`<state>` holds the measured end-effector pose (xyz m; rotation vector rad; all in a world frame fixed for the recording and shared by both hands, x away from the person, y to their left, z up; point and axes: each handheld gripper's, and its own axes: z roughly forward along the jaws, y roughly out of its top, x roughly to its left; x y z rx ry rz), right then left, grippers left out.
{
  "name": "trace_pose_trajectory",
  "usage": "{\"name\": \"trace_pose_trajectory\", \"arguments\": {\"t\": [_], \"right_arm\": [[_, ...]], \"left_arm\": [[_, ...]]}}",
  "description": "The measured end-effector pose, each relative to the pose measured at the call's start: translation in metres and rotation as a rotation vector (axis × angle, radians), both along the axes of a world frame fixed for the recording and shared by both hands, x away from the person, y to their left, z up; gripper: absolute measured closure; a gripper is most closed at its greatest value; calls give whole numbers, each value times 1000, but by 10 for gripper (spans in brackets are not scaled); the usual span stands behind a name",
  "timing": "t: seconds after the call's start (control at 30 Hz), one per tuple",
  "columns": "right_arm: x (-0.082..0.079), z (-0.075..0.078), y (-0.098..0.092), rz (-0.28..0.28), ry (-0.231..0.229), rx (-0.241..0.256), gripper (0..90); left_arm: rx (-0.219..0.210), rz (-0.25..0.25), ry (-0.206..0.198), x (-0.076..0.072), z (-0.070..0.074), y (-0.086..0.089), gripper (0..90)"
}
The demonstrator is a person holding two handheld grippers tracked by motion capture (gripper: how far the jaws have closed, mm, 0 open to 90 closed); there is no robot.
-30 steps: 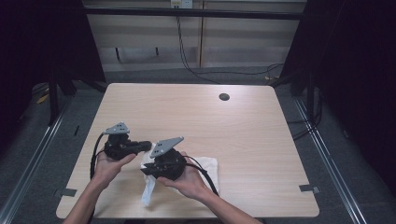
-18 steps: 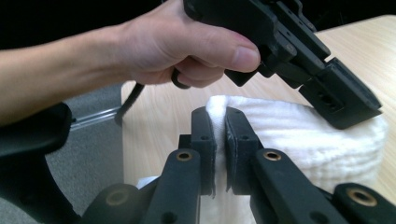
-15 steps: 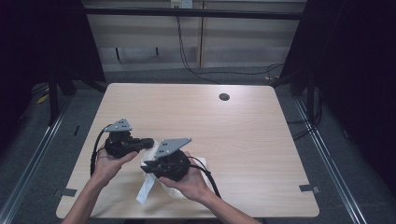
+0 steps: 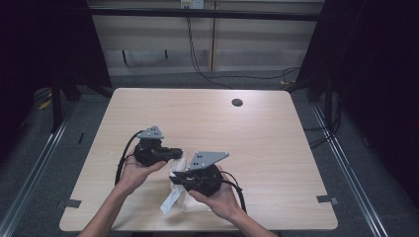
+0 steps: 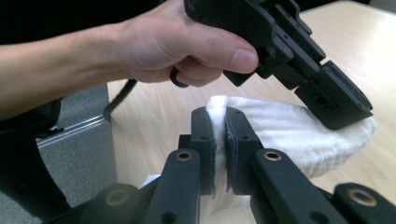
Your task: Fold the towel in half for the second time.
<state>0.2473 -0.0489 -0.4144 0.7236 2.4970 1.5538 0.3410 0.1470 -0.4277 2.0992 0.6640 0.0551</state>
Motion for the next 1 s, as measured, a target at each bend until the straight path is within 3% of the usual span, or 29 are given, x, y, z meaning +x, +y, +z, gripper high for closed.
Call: {"name": "trace_pose_trajectory", "arguments": {"t": [0.3,0.6,0.7,0.73,0.77,0.87,1.0], "right_arm": [[-7,-4,-25,-46,6,8,836],[-13,-24,-43,-74,47,-40,833],[-18,-40,-45,-69,74,-69,830],[-18,-40,-45,-69,74,-69,830],[-19,-48,-46,-64,88,-106,826],[-19,-54,-49,-70,99,-122,825],[-20,-63,-54,-58,130,-166,813]], "left_arm": [[15,-38,8,0,-5,-24,848],[39,-56,73,3,-30,-46,845],[73,-77,92,2,-43,-56,834],[73,-77,92,2,-43,-56,834],[76,-75,107,4,-49,-58,833],[73,-71,120,7,-53,-61,829],[94,-65,106,7,-57,-67,792]]}}
